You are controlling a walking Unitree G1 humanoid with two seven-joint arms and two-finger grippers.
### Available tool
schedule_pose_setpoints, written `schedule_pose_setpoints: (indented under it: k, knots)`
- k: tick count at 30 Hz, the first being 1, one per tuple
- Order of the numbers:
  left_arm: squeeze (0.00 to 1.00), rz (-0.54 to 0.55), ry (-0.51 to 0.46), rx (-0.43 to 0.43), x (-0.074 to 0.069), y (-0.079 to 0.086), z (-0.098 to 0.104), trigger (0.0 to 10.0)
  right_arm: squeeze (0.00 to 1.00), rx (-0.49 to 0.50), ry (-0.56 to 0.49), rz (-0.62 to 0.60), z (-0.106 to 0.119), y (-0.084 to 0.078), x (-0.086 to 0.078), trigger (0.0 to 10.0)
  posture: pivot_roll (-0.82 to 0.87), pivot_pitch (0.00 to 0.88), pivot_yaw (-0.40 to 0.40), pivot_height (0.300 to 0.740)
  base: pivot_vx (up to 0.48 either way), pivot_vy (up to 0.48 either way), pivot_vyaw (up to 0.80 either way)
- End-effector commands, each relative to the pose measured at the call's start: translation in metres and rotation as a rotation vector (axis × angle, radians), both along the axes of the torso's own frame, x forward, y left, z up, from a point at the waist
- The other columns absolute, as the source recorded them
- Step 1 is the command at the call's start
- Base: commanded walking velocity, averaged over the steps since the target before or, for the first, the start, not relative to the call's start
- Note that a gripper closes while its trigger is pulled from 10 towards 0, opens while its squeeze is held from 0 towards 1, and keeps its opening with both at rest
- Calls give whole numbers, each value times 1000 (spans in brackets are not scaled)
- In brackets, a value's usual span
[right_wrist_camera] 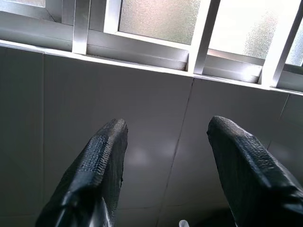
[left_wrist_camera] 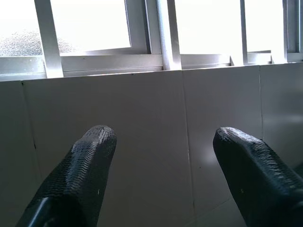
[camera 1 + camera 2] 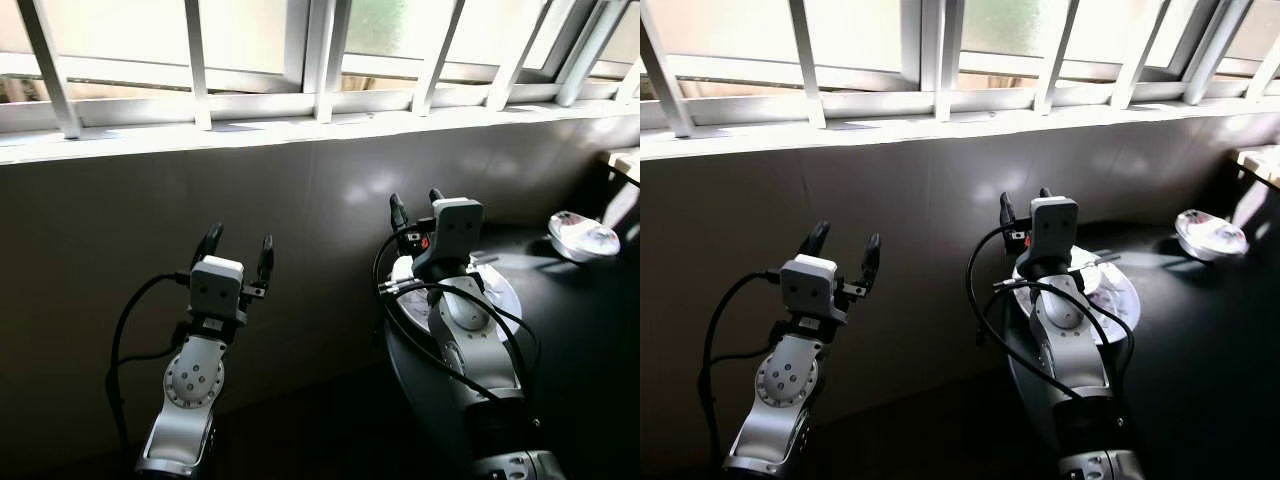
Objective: Kitchen organization
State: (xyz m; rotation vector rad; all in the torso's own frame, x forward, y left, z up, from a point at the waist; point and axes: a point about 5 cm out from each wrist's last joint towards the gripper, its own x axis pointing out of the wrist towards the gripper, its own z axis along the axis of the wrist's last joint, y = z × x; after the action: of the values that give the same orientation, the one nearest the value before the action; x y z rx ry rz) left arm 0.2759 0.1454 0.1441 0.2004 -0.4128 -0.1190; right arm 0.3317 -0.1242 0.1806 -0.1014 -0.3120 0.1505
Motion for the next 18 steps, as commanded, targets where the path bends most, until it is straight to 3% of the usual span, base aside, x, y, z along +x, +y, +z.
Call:
schedule_pose_setpoints:
  k: [1,3,4,5,6,9,18]
  knots:
    - [0,-8,10,14,-1,-2,-2,10000,0,-136,31,48,-12,6,-2,10000,47,0,-73,740,0,0,0]
    - [0,-8,13,15,0,-2,-3,10000,0,-190,32,94,-15,10,-3,10000,47,0,-73,740,0,0,-400]
    - [0,-9,14,15,0,-3,-3,10000,0,-273,24,146,-19,15,-6,10000,45,0,-72,740,0,0,0]
    - [0,-9,14,15,0,-3,-3,10000,0,-273,24,146,-19,15,-6,10000,45,0,-72,740,0,0,0]
    - [0,-10,14,15,0,-3,-3,10000,0,-424,0,246,-26,23,-12,10000,43,0,-72,740,0,0,0]
    - [0,-11,17,15,0,-4,-4,10000,0,-576,-6,314,-37,26,-18,10000,42,0,-73,740,0,0,0]
    - [0,-4,27,14,-1,-2,-6,10000,0,-722,73,392,-61,21,-27,10000,42,0,-77,740,0,0,0]
